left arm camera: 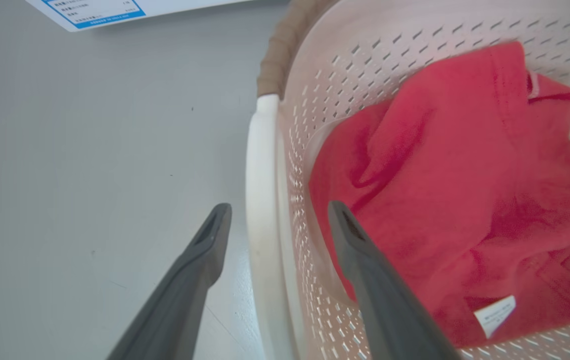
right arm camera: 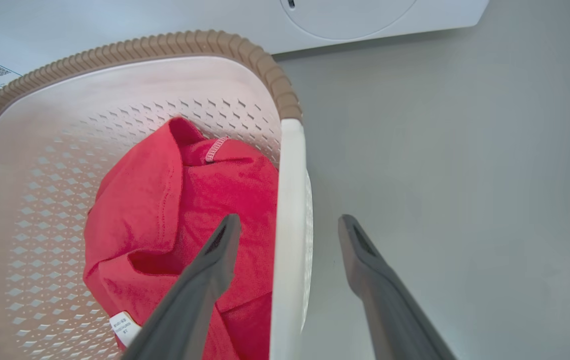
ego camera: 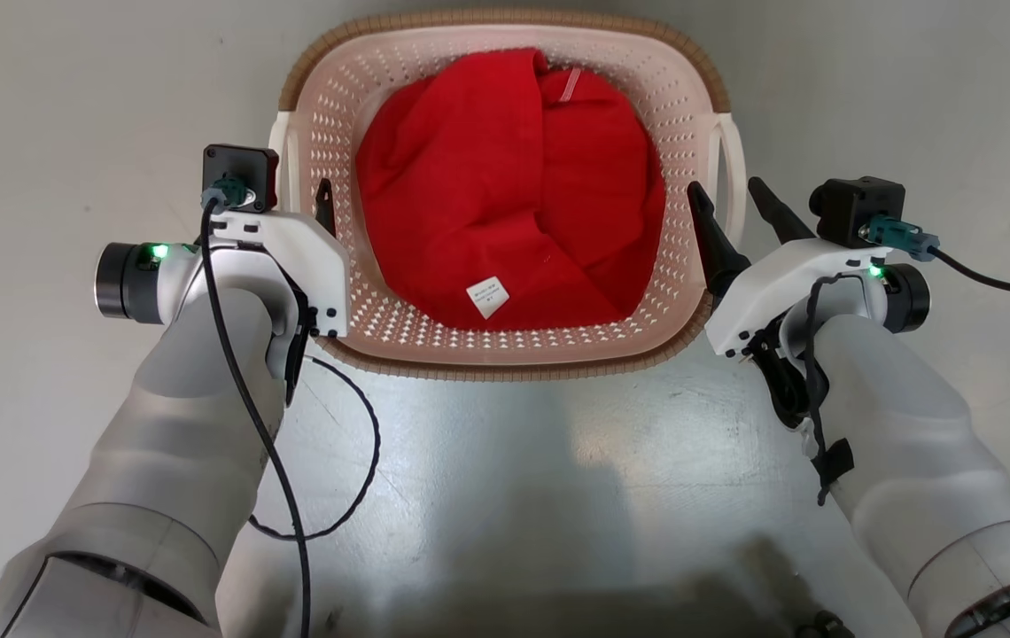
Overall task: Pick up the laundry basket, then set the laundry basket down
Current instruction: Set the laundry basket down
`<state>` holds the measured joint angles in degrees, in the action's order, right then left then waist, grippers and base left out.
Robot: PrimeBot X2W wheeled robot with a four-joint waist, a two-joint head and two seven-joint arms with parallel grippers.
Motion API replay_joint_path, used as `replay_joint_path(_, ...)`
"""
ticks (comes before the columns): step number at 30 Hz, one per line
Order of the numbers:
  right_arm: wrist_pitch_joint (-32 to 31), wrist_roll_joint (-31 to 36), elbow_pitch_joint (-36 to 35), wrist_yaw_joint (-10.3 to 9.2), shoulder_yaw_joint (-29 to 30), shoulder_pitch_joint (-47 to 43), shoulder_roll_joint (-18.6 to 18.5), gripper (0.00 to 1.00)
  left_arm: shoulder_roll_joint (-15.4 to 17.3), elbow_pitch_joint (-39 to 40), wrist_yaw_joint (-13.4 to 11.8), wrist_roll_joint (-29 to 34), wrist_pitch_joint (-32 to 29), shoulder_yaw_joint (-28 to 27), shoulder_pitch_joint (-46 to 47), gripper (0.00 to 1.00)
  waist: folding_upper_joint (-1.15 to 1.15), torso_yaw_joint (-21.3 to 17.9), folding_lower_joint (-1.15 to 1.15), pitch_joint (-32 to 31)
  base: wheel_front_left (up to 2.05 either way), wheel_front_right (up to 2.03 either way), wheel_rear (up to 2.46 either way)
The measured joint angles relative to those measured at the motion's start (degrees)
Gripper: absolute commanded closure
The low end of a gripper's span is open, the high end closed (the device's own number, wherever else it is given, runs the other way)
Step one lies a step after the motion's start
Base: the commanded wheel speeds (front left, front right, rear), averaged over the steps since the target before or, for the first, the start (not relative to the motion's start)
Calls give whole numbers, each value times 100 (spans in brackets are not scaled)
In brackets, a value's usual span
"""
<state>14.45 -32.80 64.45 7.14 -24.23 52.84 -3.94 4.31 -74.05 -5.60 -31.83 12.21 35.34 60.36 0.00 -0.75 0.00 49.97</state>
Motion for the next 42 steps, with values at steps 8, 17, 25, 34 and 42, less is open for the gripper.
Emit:
replay_joint_path(8,0,114,-1,0,136,-183,2,0,-9,-2,18,-242,100,-115,-282,0,0,-45,0,-431,0,0,0)
replay_joint_path(17,0,382,104,0,375,-599,9,0,-62,-1,118,-460,197,-289,-892,0,0,-99,0,-1190,0,0,0)
replay_joint_path(25,0,948,-167,0,872,-1228,18,0,1,724,156,-534,202,-584,-1619,0,0,-132,0,-2138,0,0,0)
replay_joint_path(34,0,1474,-901,0,1204,-1950,36,0,198,1934,105,-185,216,-1267,-2835,0,0,-213,0,-3163,0,0,0)
replay_joint_path(42,0,1881,-1454,0,1459,-2527,46,0,192,2739,165,244,216,-1855,-3605,0,0,-193,0,-3855,0,0,0)
